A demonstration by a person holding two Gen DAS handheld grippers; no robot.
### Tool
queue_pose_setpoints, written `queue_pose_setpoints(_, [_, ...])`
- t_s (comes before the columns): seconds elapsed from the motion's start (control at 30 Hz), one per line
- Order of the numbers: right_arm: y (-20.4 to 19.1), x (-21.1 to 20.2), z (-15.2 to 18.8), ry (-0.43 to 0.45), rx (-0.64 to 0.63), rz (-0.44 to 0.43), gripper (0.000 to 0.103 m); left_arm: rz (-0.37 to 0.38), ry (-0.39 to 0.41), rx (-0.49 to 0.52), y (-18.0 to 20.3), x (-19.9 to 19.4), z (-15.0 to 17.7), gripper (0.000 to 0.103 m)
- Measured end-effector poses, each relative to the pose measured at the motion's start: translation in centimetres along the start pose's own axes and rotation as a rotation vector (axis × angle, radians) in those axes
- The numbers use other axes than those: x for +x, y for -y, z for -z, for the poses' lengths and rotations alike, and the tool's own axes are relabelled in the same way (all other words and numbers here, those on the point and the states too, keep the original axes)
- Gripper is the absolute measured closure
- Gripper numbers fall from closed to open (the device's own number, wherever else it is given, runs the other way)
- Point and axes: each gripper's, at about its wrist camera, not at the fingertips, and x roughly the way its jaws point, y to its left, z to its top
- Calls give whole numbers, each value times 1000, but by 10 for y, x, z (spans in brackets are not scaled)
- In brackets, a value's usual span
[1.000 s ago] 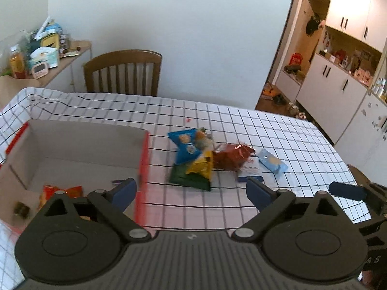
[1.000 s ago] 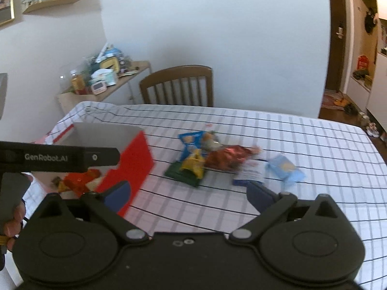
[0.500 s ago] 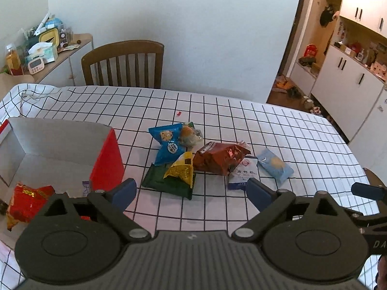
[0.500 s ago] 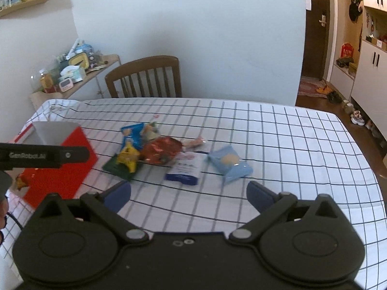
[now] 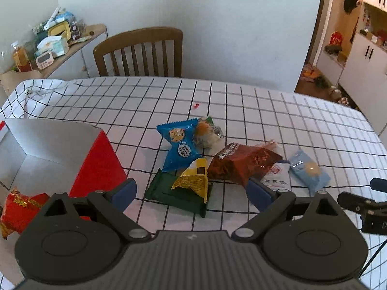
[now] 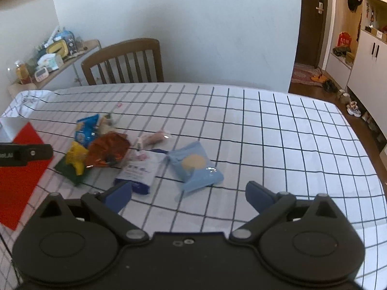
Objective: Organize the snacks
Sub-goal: 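Move both tools back toward the remaining snack pile, then grasp the yellow wrapped snack with the left tool while the right tool grasps the light blue cookie pack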
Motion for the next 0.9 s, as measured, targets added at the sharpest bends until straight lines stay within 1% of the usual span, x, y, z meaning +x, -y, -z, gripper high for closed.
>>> queue_pose_setpoints(0.07, [5, 13, -3, -13, 13, -4, 4, -19, -12, 7, 2, 10, -2, 5])
queue_pose_setpoints(0.17, [8, 31, -7, -28, 1, 6, 5, -36, -47, -12, 1, 29, -5, 6])
queue_pose_setpoints(0.27, [10, 48, -10, -50, -11, 20, 7, -40, -76, -19, -1, 45, -6, 6])
queue_pose_setpoints(0.33, [11, 58, -11, -61, -23, 26, 9, -36, -88, -26, -3, 54, -6, 10])
queue_pose_setpoints(0.47, [14, 75, -14, -78, -43, 32, 13, -34, -106, -14, -4, 69, -7, 14])
queue_pose_setpoints(0.53, [14, 84, -15, -88, -57, 36, 16, -28, -116, -3, -4, 75, -7, 20])
queue_pose_setpoints(0.67, [12, 95, -15, -106, -73, 33, 22, -26, -136, -1, -4, 85, -8, 27])
queue_pose_setpoints(0.73, [9, 99, -13, -111, -97, 36, 25, -13, -141, 0, -5, 90, -8, 36])
queue_pose_setpoints(0.83, [5, 102, -13, -108, -125, 38, 27, 3, -156, 6, -4, 96, -9, 45])
queue_pose_setpoints(0.87, [4, 101, -13, -105, -130, 36, 29, 7, -153, 7, -4, 97, -9, 45])
queue_pose_setpoints(0.9, [4, 101, -13, -104, -129, 31, 33, 17, -152, 8, -5, 97, -9, 48])
